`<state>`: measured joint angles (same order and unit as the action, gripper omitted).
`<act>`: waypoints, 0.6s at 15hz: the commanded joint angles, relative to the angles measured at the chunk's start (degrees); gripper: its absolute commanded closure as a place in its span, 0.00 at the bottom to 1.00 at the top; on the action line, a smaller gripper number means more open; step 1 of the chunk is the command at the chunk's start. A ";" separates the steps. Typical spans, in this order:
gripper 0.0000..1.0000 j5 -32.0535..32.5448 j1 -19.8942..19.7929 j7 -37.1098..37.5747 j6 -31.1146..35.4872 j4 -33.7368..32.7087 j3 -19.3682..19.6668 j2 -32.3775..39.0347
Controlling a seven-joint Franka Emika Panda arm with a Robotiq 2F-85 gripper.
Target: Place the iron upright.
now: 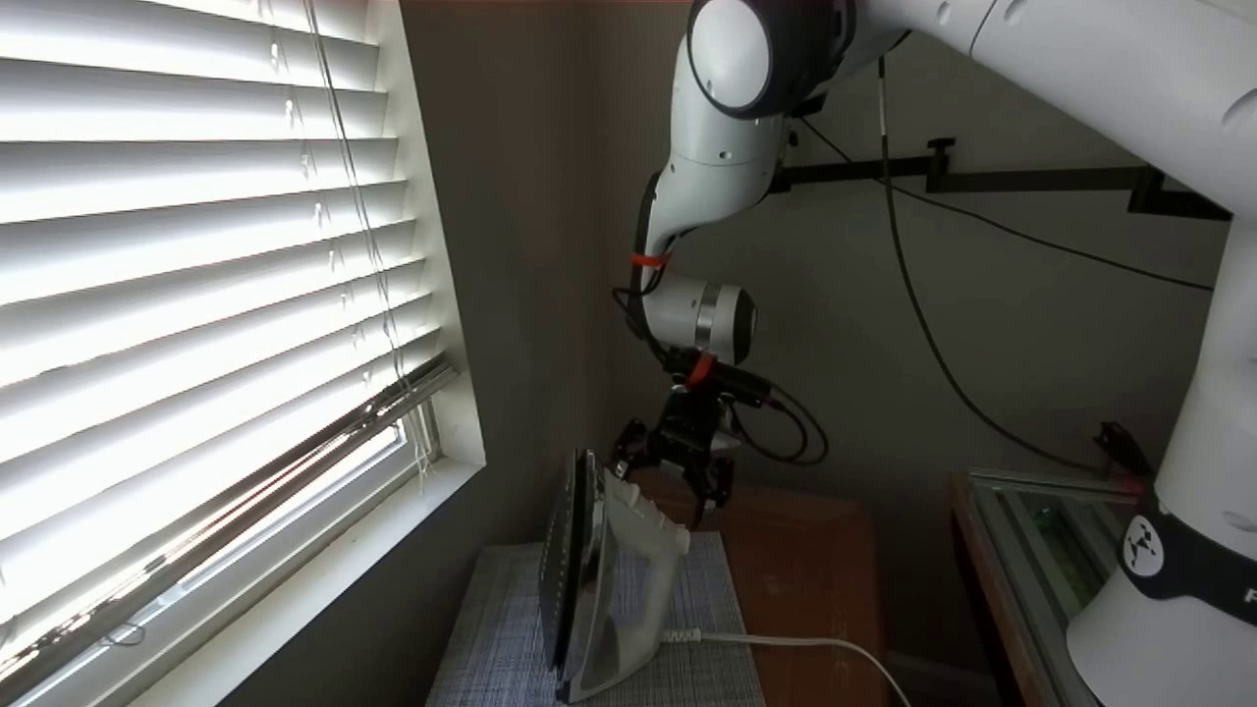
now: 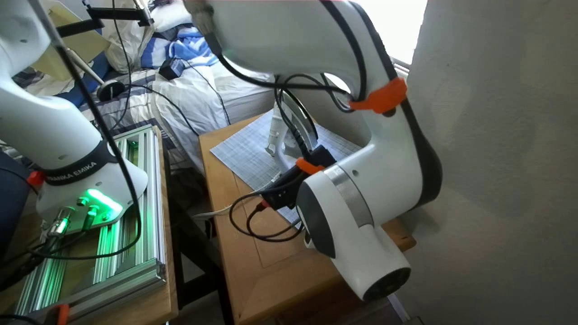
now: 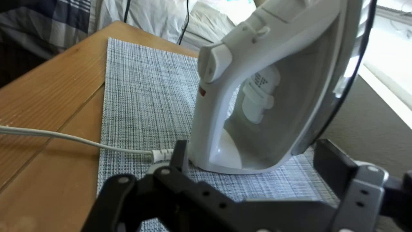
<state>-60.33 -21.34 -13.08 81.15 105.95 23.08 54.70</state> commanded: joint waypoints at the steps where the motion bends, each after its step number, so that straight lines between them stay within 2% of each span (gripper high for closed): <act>1: 0.00 2.86 2.96 -0.67 8.26 9.59 1.14 -12.79; 9: 0.00 9.24 4.83 1.31 25.06 21.72 0.82 -32.83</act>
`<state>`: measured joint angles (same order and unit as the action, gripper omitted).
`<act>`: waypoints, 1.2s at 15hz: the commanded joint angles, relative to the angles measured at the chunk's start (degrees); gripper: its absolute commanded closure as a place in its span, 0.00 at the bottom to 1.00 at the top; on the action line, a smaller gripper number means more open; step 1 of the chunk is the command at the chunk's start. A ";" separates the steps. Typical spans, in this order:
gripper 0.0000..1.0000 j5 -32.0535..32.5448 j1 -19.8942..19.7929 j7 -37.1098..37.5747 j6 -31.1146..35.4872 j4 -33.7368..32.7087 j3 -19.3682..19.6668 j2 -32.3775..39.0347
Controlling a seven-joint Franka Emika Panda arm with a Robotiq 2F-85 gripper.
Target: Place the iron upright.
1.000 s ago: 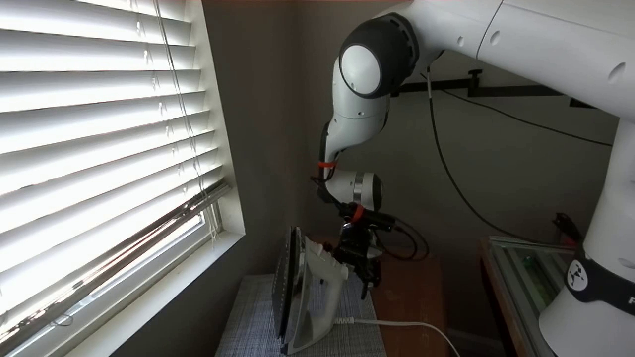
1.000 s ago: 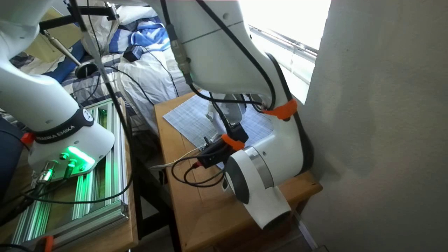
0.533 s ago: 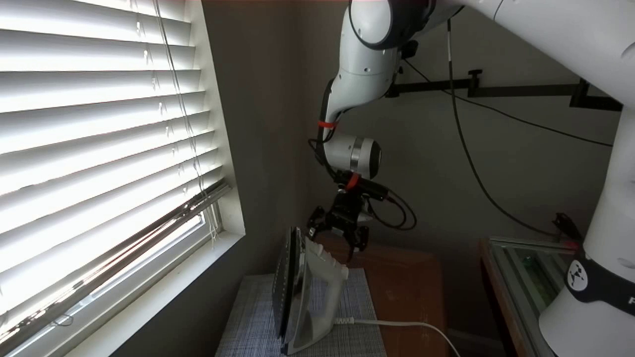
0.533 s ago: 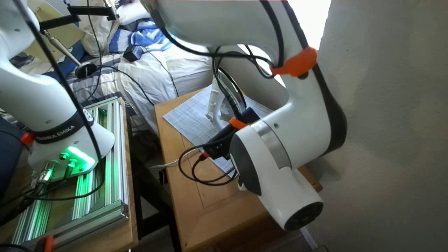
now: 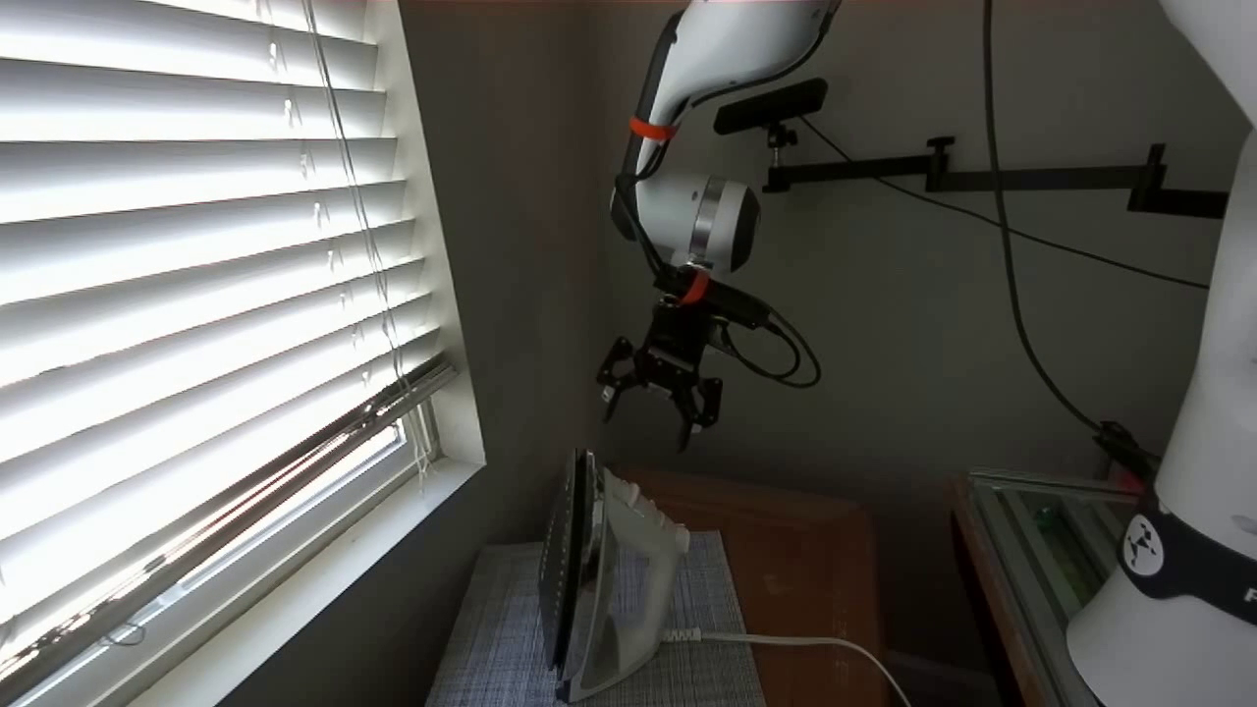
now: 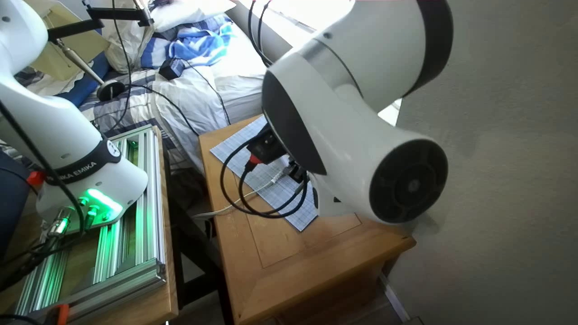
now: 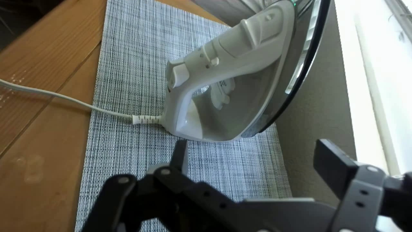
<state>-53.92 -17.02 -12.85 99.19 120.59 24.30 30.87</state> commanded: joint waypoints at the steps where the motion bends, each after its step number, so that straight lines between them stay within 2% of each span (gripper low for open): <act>1: 0.00 3.45 0.44 1.28 8.78 8.29 -0.65 -10.96; 12: 0.00 5.61 1.46 2.14 32.08 23.02 -5.04 -29.57; 15: 0.00 5.69 1.46 2.09 36.19 26.69 -6.23 -34.65; 16: 0.00 3.89 0.67 0.43 32.85 22.44 -6.15 -29.03; 18: 0.00 3.87 0.74 0.42 33.18 23.15 -6.26 -30.24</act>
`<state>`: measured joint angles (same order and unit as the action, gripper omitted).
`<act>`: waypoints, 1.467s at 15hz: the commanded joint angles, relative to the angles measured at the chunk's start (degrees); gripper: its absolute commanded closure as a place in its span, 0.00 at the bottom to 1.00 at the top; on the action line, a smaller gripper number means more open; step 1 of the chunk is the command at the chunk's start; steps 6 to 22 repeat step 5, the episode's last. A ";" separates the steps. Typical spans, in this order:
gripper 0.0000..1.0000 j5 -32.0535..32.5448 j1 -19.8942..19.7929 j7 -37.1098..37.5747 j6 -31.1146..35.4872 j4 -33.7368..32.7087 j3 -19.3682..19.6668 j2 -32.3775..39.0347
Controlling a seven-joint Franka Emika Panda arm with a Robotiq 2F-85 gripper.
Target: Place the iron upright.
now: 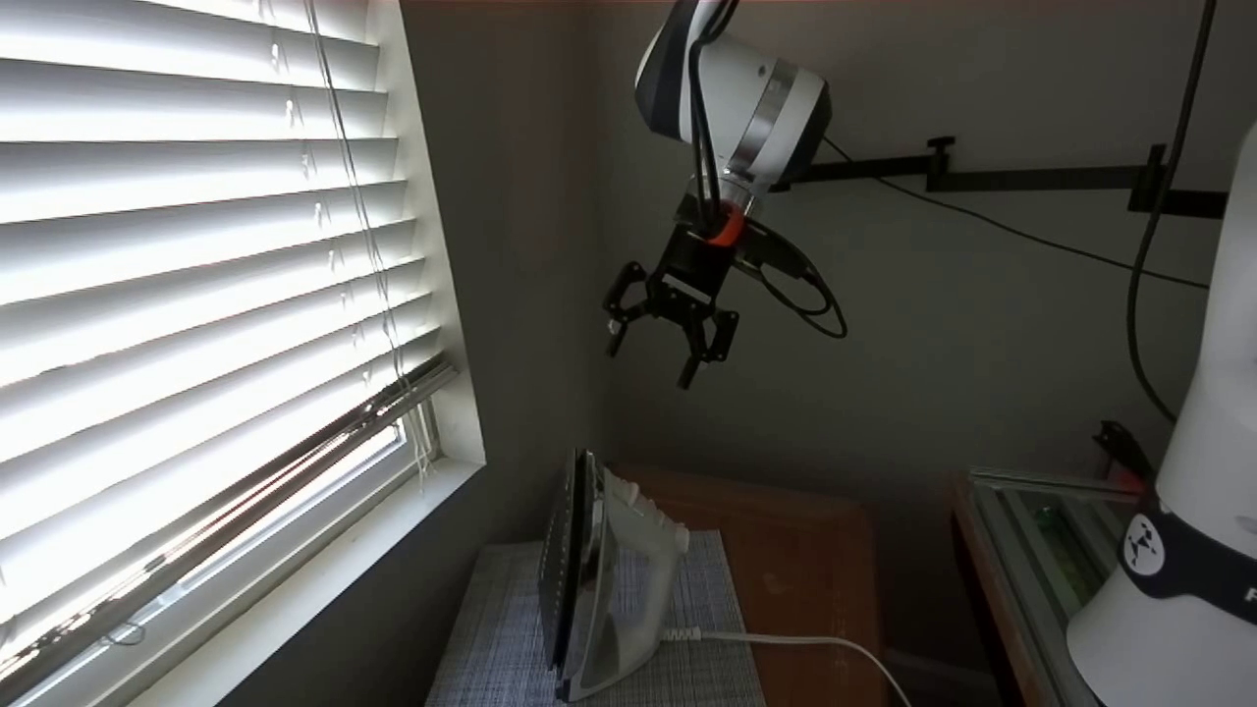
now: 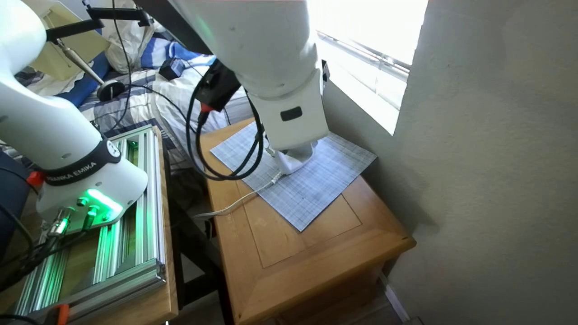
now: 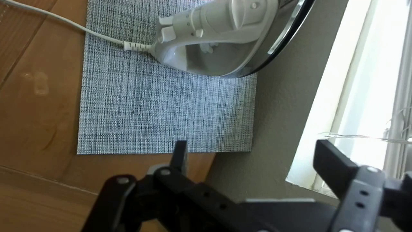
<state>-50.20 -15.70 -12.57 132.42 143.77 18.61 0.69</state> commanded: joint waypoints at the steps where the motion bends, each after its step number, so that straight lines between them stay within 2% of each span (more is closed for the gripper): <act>1: 0.00 0.15 -0.63 0.14 -0.06 -0.04 -0.56 0.09; 22: 0.00 0.15 -0.67 0.14 -0.05 -0.09 -0.59 0.58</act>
